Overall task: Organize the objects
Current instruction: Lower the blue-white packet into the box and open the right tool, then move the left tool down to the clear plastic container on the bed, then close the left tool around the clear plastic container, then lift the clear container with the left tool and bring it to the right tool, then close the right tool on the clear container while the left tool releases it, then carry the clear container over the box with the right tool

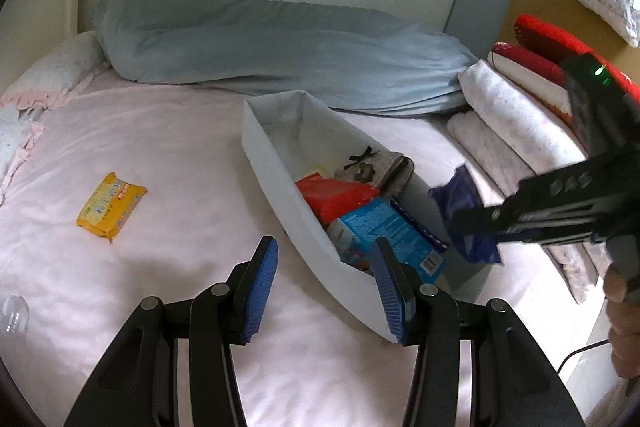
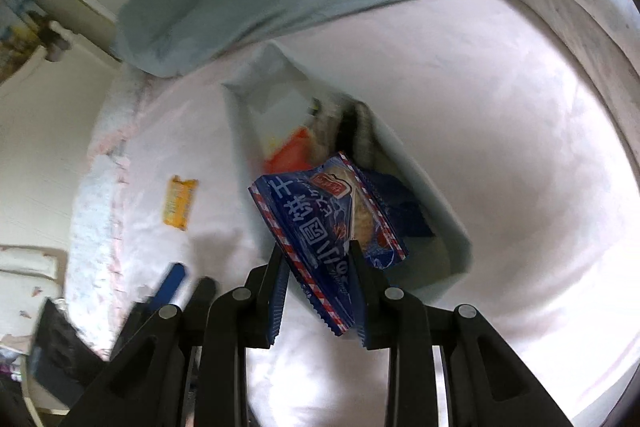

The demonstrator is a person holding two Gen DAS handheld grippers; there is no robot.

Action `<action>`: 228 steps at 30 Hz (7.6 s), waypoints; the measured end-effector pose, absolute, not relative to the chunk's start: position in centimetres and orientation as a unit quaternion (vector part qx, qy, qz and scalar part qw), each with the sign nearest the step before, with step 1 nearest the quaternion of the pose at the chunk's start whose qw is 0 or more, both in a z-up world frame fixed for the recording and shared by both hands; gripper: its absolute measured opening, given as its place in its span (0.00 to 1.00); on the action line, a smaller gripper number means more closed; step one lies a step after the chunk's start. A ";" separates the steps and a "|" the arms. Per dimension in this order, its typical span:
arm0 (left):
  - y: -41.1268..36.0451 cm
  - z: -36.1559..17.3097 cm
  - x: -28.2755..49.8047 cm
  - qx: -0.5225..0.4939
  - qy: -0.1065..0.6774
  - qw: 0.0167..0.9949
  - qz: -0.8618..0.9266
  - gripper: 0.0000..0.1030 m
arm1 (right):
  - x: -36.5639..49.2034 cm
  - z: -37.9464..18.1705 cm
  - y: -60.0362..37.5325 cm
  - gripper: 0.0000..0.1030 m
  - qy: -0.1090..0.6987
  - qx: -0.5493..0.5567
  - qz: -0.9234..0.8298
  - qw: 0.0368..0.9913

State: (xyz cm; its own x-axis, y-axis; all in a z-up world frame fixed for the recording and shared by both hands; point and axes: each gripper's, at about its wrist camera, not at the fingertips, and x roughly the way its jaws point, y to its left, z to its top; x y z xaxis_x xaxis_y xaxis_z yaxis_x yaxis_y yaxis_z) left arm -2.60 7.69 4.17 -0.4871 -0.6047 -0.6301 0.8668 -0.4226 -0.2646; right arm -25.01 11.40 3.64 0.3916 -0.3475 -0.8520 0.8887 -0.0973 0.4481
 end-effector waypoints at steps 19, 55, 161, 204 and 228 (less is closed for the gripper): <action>8.2 3.9 -3.9 0.239 0.274 0.457 -0.812 0.46 | -28.0 2.5 11.2 0.31 0.229 0.581 -0.537 0.567; 4.7 3.9 9.1 0.237 0.313 0.574 -0.719 0.46 | -13.5 3.6 9.6 0.31 0.272 0.498 -0.448 0.691; 3.7 2.7 9.2 0.225 0.324 0.491 -0.777 0.42 | -5.4 2.1 10.0 0.48 0.218 0.535 -0.330 0.746; 4.4 2.5 -1.1 0.168 0.389 0.362 -0.831 0.46 | -22.7 4.4 9.6 0.41 0.164 0.510 -0.586 0.607; 5.2 2.2 -3.1 0.204 0.355 0.366 -0.836 0.45 | -22.5 5.7 10.3 0.44 0.176 0.498 -0.583 0.617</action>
State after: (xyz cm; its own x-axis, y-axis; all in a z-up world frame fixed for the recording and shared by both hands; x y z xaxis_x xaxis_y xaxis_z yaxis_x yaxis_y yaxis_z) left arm -3.10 5.20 2.17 -0.6492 -0.4667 -0.6006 0.7562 -0.4811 -0.4436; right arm -22.52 10.32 5.68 0.2579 -0.5450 -0.7978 0.8952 -0.1759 0.4095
